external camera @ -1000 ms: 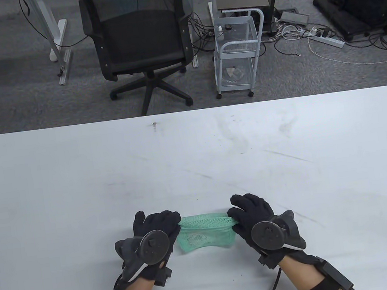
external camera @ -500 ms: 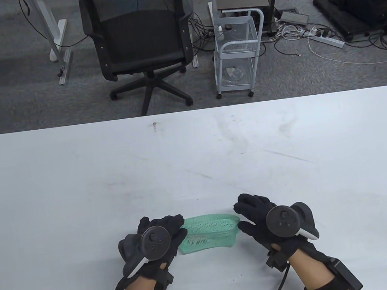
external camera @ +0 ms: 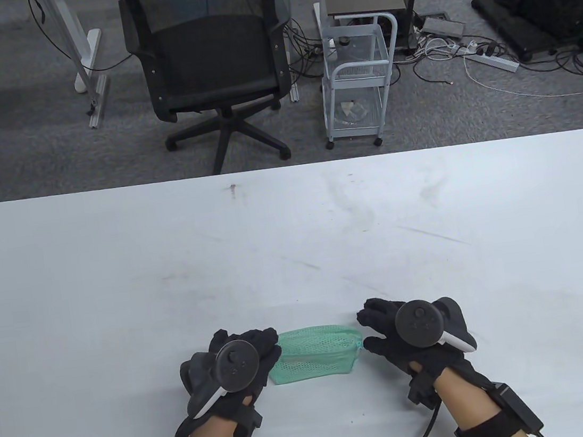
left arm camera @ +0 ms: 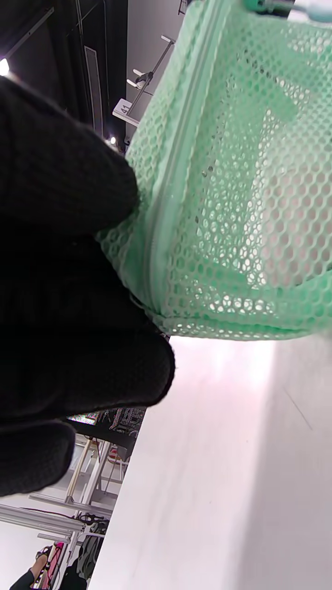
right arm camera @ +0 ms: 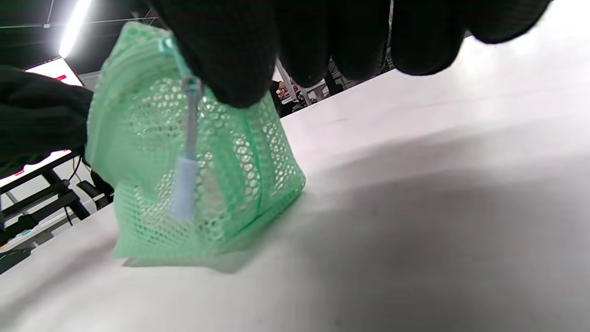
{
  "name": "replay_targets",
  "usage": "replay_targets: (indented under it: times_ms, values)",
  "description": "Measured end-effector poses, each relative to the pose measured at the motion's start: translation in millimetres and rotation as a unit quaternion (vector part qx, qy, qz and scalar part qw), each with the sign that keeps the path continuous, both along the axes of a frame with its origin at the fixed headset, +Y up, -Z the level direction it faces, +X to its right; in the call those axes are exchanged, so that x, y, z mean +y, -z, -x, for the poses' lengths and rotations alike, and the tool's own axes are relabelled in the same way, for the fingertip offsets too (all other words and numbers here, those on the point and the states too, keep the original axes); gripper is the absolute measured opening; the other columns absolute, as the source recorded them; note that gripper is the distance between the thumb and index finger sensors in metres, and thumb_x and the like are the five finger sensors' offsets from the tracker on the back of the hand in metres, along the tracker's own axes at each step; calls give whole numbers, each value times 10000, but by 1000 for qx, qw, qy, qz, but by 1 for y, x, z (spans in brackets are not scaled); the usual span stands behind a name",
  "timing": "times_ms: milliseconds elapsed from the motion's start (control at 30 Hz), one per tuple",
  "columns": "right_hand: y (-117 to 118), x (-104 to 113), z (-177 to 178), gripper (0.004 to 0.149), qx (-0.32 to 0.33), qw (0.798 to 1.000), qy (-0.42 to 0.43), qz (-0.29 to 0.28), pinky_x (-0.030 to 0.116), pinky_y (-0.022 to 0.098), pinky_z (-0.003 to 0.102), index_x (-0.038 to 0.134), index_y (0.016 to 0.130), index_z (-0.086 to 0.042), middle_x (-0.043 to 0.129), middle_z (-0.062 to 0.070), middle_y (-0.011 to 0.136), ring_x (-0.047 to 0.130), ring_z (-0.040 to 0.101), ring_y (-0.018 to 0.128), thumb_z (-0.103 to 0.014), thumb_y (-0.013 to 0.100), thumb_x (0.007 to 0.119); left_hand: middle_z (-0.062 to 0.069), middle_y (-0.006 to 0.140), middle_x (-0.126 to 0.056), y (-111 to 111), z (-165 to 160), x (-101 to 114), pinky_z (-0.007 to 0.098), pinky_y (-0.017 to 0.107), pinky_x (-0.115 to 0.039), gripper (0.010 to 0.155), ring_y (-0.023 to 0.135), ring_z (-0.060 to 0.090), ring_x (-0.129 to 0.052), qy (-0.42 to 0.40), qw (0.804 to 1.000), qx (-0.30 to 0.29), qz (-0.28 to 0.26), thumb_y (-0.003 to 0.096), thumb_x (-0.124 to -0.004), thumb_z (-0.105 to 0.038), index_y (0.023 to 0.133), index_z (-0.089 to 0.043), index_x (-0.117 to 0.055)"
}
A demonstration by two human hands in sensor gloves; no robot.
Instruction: Take cleansing milk out of the toiletry bag
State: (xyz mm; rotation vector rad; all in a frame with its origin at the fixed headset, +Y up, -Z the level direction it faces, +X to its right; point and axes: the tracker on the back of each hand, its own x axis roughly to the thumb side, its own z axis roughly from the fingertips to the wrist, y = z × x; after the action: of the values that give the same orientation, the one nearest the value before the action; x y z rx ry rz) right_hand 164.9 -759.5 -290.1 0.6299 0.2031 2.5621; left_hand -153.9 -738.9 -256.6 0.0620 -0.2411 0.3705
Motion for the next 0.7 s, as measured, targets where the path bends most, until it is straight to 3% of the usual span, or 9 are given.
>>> replay_targets:
  times_ms: [300, 700]
  values:
    - [-3, -4, 8, 590, 27, 999, 0, -18, 598, 619, 750, 759, 1016, -33, 670, 308, 1116, 692, 677, 893, -271, 503, 931, 43, 865, -1053, 0, 0, 0, 646, 701, -673, 425, 719, 363, -1074, -6, 1000, 3, -1, 459, -926, -419, 852, -260, -956]
    - [-4, -4, 14, 459, 31, 998, -2, -57, 607, 616, 747, 857, 923, -67, 726, 291, 1088, 710, 669, 887, -252, 508, 920, 62, 868, -1050, 0, -1, 0, 643, 700, -675, 429, 728, 362, -1070, -6, 1000, 7, -4, 460, -925, -418, 856, -257, -953]
